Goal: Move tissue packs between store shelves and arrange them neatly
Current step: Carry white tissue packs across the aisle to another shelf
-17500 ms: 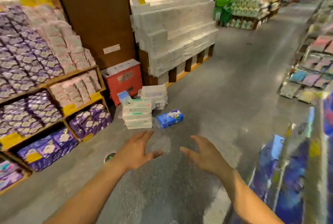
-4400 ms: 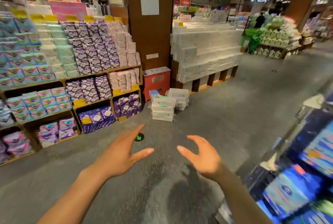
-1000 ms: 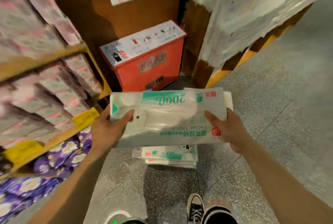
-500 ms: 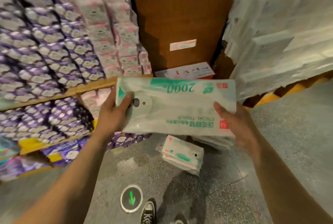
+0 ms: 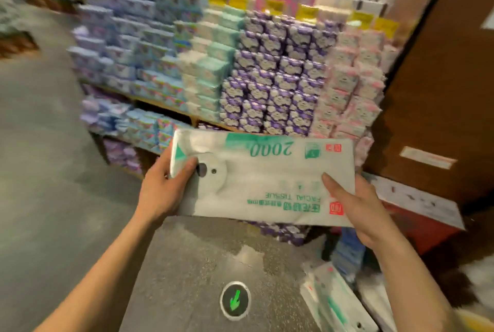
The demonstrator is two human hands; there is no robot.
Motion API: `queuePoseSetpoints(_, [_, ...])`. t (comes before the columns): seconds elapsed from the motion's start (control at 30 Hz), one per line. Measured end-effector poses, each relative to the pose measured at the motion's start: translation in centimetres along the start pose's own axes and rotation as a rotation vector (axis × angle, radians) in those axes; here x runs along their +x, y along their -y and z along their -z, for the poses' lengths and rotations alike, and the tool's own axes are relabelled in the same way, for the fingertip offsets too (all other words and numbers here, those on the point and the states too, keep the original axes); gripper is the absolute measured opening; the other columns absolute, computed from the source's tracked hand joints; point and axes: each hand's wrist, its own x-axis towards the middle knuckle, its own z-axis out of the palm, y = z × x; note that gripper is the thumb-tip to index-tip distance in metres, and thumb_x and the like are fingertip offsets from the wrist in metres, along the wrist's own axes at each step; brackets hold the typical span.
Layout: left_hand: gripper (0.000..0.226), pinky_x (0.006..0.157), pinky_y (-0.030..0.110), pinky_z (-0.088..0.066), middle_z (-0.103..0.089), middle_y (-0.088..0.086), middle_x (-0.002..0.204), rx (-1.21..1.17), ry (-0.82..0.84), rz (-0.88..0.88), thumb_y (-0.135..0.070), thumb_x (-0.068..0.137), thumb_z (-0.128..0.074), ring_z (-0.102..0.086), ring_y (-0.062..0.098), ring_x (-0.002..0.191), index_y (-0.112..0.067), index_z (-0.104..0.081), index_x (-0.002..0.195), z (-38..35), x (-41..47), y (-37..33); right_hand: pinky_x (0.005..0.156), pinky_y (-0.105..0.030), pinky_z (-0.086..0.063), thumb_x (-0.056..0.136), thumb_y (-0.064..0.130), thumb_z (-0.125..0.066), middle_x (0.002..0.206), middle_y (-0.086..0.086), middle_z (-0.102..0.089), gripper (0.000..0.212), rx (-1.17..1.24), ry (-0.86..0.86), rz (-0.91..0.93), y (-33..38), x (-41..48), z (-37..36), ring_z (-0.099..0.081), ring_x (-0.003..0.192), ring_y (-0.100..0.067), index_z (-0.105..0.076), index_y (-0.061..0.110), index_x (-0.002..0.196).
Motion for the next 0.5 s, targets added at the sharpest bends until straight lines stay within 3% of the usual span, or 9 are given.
queuePoseSetpoints(0.13, [0.060, 0.089, 0.030, -0.050, -0.068, -0.017, 0.121, 0.053, -0.202, 0.010, -0.058, 0.080, -0.060, -0.064, 0.007, 0.109, -0.044, -0.056, 0.138, 13.6, -1.0, 2.6, 0.073, -0.028, -0.062, 0.093, 0.027, -0.067, 0.106, 0.009, -0.078, 0.025, -0.005, 0.179, 0.036, 2.2, 0.3, -13.1, -0.075, 0.095, -0.010, -0.066, 0.029, 0.118])
queuePoseSetpoints(0.2, [0.062, 0.093, 0.034, -0.052, -0.068, -0.019, 0.120, 0.082, -0.273, 0.006, -0.062, 0.079, -0.059, -0.064, 0.007, 0.109, -0.046, -0.055, 0.138, 20.4, -1.7, 4.2, 0.066, -0.026, -0.061, 0.094, 0.023, -0.067, 0.100, 0.007, -0.079, 0.021, -0.006, 0.252, 0.057, 2.9, -0.2, -19.8, -0.076, 0.089, -0.010, -0.066, 0.025, 0.115])
queuePoseSetpoints(0.33, [0.057, 0.088, 0.033, -0.050, -0.068, -0.029, 0.109, 0.158, -0.461, 0.064, -0.062, 0.077, -0.055, -0.063, -0.001, 0.101, -0.050, -0.055, 0.132, 35.7, -4.5, 7.0, 0.076, -0.041, -0.063, 0.093, 0.024, -0.069, 0.103, -0.001, -0.079, 0.023, -0.001, 0.435, 0.067, 3.8, -2.8, -35.6, -0.076, 0.093, -0.023, -0.069, 0.019, 0.115])
queuePoseSetpoints(0.4, [0.045, 0.084, 0.029, -0.050, -0.068, -0.032, 0.101, 0.192, -0.538, 0.081, -0.056, 0.081, -0.055, -0.062, -0.009, 0.094, -0.051, -0.058, 0.126, 42.6, -6.4, 8.2, 0.085, -0.049, -0.061, 0.086, 0.036, -0.076, 0.107, -0.004, -0.078, 0.041, 0.015, 0.529, 0.066, 4.2, -4.4, -43.3, -0.076, 0.097, -0.027, -0.067, 0.017, 0.121])
queuePoseSetpoints(0.5, [0.037, 0.079, 0.026, -0.049, -0.070, -0.025, 0.097, 0.237, -0.670, 0.125, -0.043, 0.092, -0.061, -0.063, -0.002, 0.090, -0.047, -0.057, 0.129, 51.7, -9.8, 10.4, 0.086, -0.047, -0.061, 0.080, 0.044, -0.079, 0.110, -0.002, -0.078, 0.049, 0.015, 0.688, 0.092, 4.6, -7.1, -54.2, -0.075, 0.101, -0.027, -0.067, 0.019, 0.121])
